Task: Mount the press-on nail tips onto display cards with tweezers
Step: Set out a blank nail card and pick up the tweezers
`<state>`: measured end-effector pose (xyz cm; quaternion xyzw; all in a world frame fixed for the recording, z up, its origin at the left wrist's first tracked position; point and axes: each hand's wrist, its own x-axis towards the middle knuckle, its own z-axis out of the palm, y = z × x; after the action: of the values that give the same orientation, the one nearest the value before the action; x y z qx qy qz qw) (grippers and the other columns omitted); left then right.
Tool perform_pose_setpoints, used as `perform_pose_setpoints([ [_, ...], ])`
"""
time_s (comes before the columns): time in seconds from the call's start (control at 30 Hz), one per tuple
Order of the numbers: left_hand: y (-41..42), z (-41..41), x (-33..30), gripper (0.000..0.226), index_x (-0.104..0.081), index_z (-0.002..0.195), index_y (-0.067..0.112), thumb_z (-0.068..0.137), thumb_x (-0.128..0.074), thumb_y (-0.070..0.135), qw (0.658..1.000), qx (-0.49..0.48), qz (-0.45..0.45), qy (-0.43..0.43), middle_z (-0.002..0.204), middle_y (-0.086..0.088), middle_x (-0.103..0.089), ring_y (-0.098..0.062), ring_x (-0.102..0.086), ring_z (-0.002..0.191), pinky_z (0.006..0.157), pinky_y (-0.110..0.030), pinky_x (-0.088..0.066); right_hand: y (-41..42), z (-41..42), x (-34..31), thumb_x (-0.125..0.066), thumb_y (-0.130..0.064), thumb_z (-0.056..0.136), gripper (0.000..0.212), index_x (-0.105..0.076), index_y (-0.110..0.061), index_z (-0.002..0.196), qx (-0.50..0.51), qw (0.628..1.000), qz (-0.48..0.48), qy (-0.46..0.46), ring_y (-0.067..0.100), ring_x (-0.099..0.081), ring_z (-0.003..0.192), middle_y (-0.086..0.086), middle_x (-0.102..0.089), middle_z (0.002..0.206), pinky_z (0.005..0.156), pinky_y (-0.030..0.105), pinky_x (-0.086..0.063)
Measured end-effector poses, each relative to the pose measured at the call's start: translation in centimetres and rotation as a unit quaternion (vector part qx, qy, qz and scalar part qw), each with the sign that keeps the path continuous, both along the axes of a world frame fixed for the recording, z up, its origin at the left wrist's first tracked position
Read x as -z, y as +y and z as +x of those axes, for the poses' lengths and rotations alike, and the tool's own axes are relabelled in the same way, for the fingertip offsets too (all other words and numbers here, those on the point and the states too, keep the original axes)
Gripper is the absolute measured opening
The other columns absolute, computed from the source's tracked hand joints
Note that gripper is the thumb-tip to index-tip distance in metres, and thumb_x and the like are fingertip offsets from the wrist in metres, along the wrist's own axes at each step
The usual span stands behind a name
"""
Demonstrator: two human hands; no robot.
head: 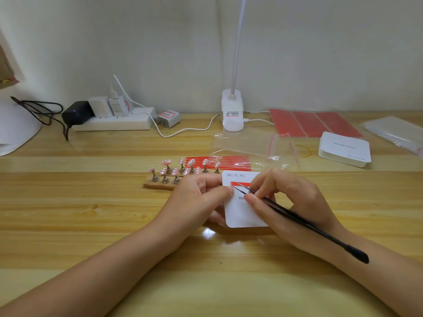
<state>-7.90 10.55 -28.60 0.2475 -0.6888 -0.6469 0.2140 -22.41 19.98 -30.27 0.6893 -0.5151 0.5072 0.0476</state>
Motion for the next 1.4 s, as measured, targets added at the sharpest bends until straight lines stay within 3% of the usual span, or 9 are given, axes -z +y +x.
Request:
perform_pose_setpoints([
  [0.1,0.0,0.0,0.0,0.027,-0.070,0.089,0.016,0.090,-0.049,0.000,1.000,-0.002,-0.004,0.000,0.083,-0.009,-0.073,-0.022,-0.067,0.071,0.055,-0.028,-0.055,-0.1,-0.1,0.2,-0.058,-0.014,0.083,0.020,-0.052,-0.006,0.066,0.003,1.000,-0.004,0.010,0.006,-0.049,0.061,0.003,-0.059,0.069,0.052,0.020,-0.042],
  [0.3,0.1,0.0,-0.1,0.026,-0.070,0.090,0.016,0.090,-0.049,0.001,1.000,-0.005,-0.010,0.000,0.084,-0.010,-0.073,-0.024,-0.068,0.073,0.056,-0.029,-0.055,-0.1,-0.1,0.3,-0.059,-0.016,0.083,0.019,-0.052,-0.006,0.068,0.013,1.000,-0.003,0.004,0.001,-0.048,0.062,0.004,-0.061,0.070,0.053,0.019,-0.043],
  [0.53,0.1,-0.1,0.0,0.025,-0.070,0.090,0.015,0.090,-0.049,0.001,1.000,-0.008,-0.009,-0.001,0.082,-0.011,-0.072,-0.027,-0.067,0.072,0.057,-0.031,-0.056,0.0,-0.2,0.3,-0.055,-0.021,0.086,0.007,-0.049,-0.021,0.085,0.023,1.000,0.003,0.011,0.013,-0.052,0.060,-0.006,-0.055,0.073,0.051,0.027,-0.045],
  [0.7,0.0,0.0,0.1,0.027,-0.070,0.094,0.017,0.090,-0.049,0.001,1.000,-0.013,-0.005,0.006,0.087,-0.005,-0.074,-0.024,-0.070,0.078,0.056,-0.028,-0.056,0.0,-0.4,-0.1,-0.055,-0.013,0.084,0.003,-0.053,-0.014,0.085,0.050,0.998,-0.021,0.031,0.004,-0.050,0.063,-0.012,-0.051,0.071,0.061,0.009,-0.042],
  [0.77,0.0,0.0,0.1,0.027,-0.070,0.095,0.016,0.090,-0.049,0.000,1.000,-0.012,-0.004,0.007,0.089,-0.004,-0.074,-0.021,-0.070,0.080,0.055,-0.026,-0.057,0.2,-0.5,-0.4,-0.059,-0.010,0.082,0.012,-0.052,-0.019,0.084,0.072,0.997,-0.015,-0.010,0.002,-0.052,0.067,-0.013,-0.052,0.071,0.063,0.007,-0.042],
  [0.87,0.0,0.1,0.1,0.027,-0.070,0.095,0.016,0.090,-0.048,0.000,1.000,-0.014,-0.003,0.005,0.090,-0.002,-0.074,-0.019,-0.070,0.080,0.054,-0.026,-0.056,0.3,-0.7,-0.6,-0.060,-0.011,0.079,0.019,-0.049,-0.027,0.080,0.110,0.990,-0.010,-0.084,0.005,-0.054,0.070,-0.013,-0.056,0.073,0.066,0.022,-0.047],
  [0.97,0.0,-0.1,0.2,0.026,-0.070,0.094,0.015,0.090,-0.049,0.000,1.000,-0.023,-0.006,0.005,0.089,-0.002,-0.074,-0.018,-0.070,0.078,0.054,-0.026,-0.056,0.5,-0.6,-0.8,-0.060,-0.018,0.081,0.005,-0.057,-0.014,0.078,0.102,0.994,-0.045,0.000,0.007,-0.053,0.065,-0.008,-0.058,0.072,0.066,0.033,-0.047],
  [1.1,0.1,-0.1,0.2,0.024,-0.070,0.096,0.013,0.090,-0.050,0.001,1.000,-0.025,-0.011,0.008,0.087,-0.006,-0.074,-0.022,-0.069,0.077,0.056,-0.028,-0.057,0.4,-0.1,-0.6,-0.059,-0.015,0.080,0.012,-0.060,-0.007,0.071,0.087,0.987,-0.062,0.119,0.004,-0.050,0.063,-0.004,-0.060,0.067,0.070,0.029,-0.040],
  [1.4,0.2,-0.1,0.1,0.025,-0.069,0.099,0.013,0.090,-0.050,0.001,1.000,-0.017,-0.015,0.008,0.082,-0.003,-0.073,-0.018,-0.070,0.074,0.057,-0.028,-0.057,0.1,-0.1,-0.5,-0.059,-0.013,0.081,0.013,-0.060,-0.008,0.069,0.099,0.982,-0.065,0.147,0.008,-0.048,0.061,-0.004,-0.057,0.064,0.068,0.032,-0.039],
])
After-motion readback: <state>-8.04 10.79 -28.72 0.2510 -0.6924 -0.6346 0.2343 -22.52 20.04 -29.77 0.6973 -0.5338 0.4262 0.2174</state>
